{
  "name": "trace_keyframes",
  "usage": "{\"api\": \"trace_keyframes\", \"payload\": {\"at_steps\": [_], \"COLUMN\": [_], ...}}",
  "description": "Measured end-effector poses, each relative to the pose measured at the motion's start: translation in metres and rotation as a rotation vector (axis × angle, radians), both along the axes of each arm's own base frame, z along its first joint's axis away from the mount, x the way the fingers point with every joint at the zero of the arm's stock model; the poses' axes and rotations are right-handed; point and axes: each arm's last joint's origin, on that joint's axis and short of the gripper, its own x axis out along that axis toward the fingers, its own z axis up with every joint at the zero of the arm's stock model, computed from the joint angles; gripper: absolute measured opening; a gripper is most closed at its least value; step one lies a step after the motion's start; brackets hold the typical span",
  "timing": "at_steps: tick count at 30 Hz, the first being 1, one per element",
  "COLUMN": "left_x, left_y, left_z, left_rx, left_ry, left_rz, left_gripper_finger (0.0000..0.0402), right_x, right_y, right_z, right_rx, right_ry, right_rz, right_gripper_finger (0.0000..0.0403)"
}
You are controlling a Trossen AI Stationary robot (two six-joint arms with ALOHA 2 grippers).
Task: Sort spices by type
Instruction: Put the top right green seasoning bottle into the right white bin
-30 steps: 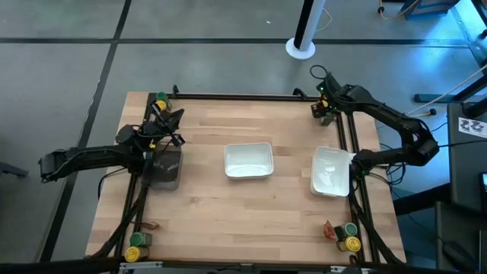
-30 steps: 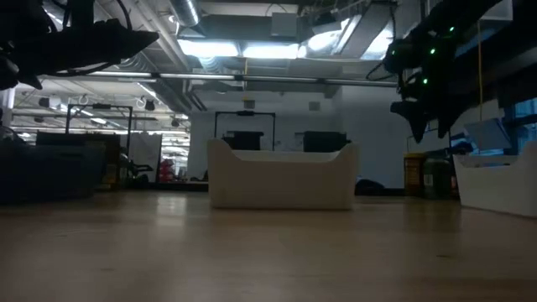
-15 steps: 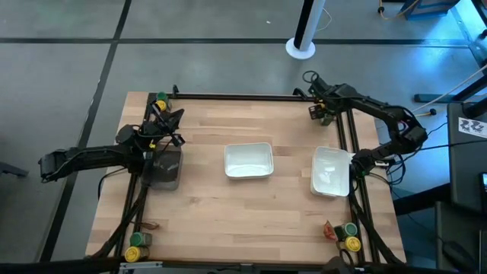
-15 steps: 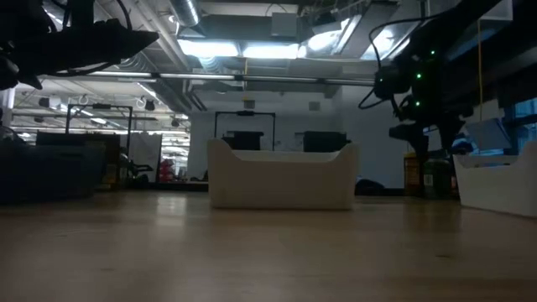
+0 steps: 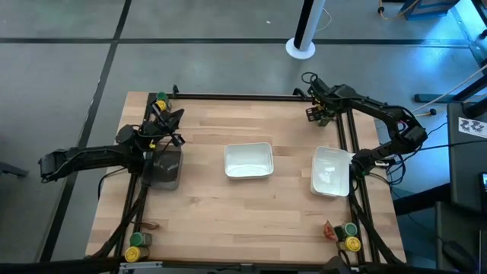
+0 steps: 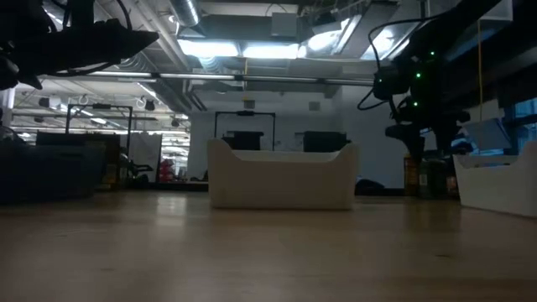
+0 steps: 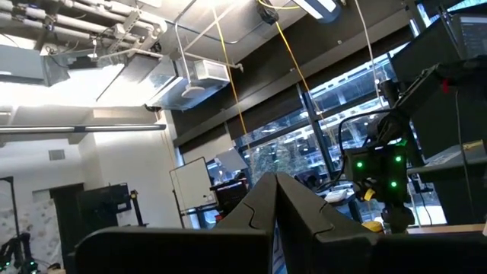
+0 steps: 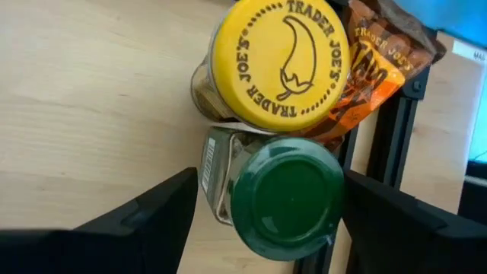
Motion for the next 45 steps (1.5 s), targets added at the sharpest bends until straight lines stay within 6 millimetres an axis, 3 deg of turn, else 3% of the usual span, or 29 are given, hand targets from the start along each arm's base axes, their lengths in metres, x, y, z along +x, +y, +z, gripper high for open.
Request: {"api": "trace_keyframes", "payload": {"at_steps": [6, 18, 35, 45], "left_x": [0.000, 0.000, 0.000, 0.000], "left_y": [0.000, 0.000, 0.000, 0.000], "left_z": [0.000, 0.000, 0.000, 0.000], "left_rx": [0.000, 0.000, 0.003, 0.006], "left_ry": [0.000, 0.000, 0.002, 0.004], "left_rz": [0.000, 0.000, 0.002, 0.005], "left_gripper_finger": [0.0001, 0.0001, 0.0001, 0.0001], "right_x": [0.004, 0.008, 0.011, 0.021], "right_y": [-0.001, -0.005, -0.007, 0.014], "right_z": [0.000, -0.003, -0.007, 0.013], "right_rx": [0.022, 0.027, 0.040, 0.046], "right_ry": [-0.081, -0.099, -0.103, -0.106], "right_rz": [0.024, 0.044, 0.128, 0.223], "right_gripper_finger": [0.0297, 0.0226, 0.0203, 0.0204]}}
